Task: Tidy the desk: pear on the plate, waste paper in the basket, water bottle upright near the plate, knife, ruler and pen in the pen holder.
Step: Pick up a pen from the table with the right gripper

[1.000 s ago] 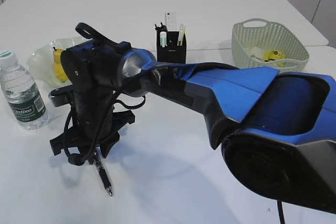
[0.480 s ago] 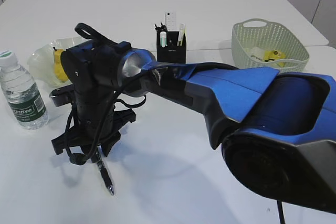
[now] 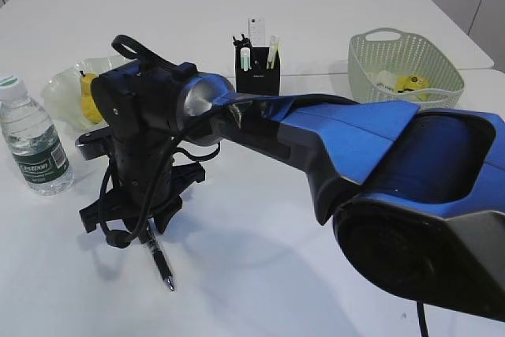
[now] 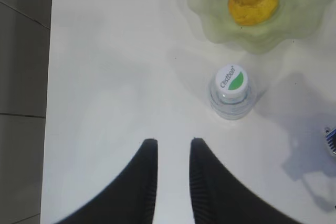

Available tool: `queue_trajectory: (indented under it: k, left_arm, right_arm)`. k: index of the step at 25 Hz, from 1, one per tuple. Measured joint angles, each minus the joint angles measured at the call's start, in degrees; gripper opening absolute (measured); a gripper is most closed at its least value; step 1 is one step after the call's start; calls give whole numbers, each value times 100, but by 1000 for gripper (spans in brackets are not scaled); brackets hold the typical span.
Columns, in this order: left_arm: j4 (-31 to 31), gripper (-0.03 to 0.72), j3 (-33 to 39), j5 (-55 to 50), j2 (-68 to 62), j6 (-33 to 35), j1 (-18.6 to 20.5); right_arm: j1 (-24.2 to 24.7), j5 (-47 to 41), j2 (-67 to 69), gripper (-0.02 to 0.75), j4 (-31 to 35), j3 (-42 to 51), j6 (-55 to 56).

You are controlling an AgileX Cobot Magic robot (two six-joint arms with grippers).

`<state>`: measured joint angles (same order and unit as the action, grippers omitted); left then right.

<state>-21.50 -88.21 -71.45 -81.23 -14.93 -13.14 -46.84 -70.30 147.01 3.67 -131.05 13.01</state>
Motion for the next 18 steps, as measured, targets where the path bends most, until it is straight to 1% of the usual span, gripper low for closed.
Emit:
queue_trajectory:
  k: [5, 11, 18]
  left_arm:
    - [0, 142, 0, 0, 0, 0, 0]
    - [0, 142, 0, 0, 0, 0, 0]
    - [-30, 142, 0, 0, 0, 0, 0]
  right_arm:
    - [0, 0, 0, 221, 0, 0, 0]
    - [0, 0, 9, 143, -41, 0, 0]
    - [0, 0, 9, 112, -302, -3, 0]
